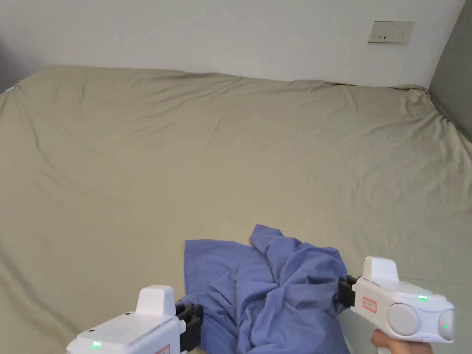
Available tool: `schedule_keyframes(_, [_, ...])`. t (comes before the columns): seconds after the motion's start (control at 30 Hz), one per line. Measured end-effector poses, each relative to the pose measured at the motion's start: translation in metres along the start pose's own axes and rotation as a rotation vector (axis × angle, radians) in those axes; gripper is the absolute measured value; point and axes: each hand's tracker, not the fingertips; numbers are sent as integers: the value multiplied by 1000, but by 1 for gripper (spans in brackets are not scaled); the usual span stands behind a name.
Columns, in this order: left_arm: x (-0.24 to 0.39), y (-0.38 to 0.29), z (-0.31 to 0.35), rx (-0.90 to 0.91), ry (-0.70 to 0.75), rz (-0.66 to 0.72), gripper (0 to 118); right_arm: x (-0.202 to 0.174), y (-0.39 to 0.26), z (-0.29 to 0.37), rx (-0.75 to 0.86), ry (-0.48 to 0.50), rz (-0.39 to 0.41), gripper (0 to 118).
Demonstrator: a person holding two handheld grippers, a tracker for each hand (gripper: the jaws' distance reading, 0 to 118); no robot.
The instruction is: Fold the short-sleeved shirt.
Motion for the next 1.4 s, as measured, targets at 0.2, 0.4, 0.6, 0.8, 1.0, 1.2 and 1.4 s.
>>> schedule_keyframes(0.2, [-10, 78, 21, 174, 9, 8, 4, 25, 80, 81, 240, -80, 118, 13])
schedule_keyframes(0.4, [-15, 201, 53, 366, 140, -120, 4, 48, 178, 144, 434, -159, 158, 13])
schedule_keyframes(0.6, [-11, 330, 75, 485, 270, -176, 4, 54, 268, 175, 584, -222, 175, 13])
schedule_keyframes(0.8, [2, 419, 84, 601, 366, -178, 4, 58, 334, 181, 648, -233, 139, 13])
schedule_keyframes(1.0, [-1, 466, 72, 666, 455, -201, 4, 49, 364, 177, 699, -266, 135, 13])
schedule_keyframes(1.2, [-26, 448, 37, 638, 480, -191, 4, 45, 340, 140, 654, -241, 112, 13])
schedule_keyframes(1.4, [-67, 372, -3, 494, 481, -128, 4, 46, 278, 72, 495, -167, 61, 13])
